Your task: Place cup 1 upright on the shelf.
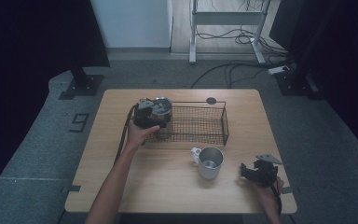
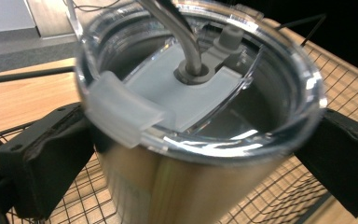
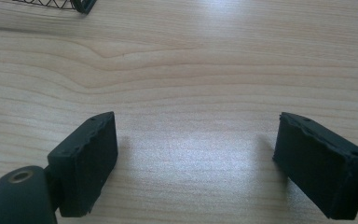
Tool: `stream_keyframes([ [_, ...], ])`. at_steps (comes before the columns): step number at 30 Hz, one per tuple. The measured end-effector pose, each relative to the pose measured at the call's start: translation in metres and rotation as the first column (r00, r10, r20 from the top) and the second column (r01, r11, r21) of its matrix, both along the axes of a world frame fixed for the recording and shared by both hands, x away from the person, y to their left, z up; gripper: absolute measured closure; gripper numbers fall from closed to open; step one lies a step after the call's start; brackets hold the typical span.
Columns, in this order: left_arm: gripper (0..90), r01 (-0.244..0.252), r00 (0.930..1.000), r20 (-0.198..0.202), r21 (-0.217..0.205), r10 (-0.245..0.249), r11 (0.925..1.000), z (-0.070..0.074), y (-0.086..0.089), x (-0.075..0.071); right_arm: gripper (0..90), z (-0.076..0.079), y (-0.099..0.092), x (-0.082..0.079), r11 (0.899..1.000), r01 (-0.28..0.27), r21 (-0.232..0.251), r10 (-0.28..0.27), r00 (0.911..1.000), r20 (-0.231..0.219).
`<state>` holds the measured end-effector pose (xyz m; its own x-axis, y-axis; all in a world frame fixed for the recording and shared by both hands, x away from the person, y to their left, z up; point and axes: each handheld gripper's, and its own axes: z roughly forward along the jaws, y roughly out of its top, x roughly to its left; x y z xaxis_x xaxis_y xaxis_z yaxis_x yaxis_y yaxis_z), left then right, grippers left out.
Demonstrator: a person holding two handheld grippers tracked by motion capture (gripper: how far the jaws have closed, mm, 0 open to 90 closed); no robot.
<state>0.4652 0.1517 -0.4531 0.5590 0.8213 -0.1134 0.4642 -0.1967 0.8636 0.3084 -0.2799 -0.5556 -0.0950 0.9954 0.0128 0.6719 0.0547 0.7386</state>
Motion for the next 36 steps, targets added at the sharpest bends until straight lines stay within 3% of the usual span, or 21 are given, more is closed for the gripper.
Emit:
stream_keyframes([
  [8,0.0,-0.014,0.9999,0.004,-0.011,0.014,0.9998,0.003,0.011,-0.016,13.0,0.000,0.000,0.000,1.000,0.000,-0.001,0.000,1.0000,-0.002],
  [24,0.0,0.009,0.9999,0.009,-0.007,-0.009,0.9999,-0.001,0.028,-0.051,13.0,0.000,0.000,0.000,1.000,0.001,0.001,-0.001,1.0000,-0.002],
  [31,1.5,0.031,0.9995,0.009,-0.007,-0.031,0.9995,-0.008,0.033,-0.068,13.0,0.000,0.000,0.000,1.000,0.001,0.001,-0.001,1.0000,-0.001],
  [36,1.6,0.041,0.9991,0.005,0.015,-0.041,0.9990,-0.018,0.037,-0.085,13.0,0.000,0.000,0.000,1.000,0.001,0.001,-0.001,1.0000,-0.001],
])
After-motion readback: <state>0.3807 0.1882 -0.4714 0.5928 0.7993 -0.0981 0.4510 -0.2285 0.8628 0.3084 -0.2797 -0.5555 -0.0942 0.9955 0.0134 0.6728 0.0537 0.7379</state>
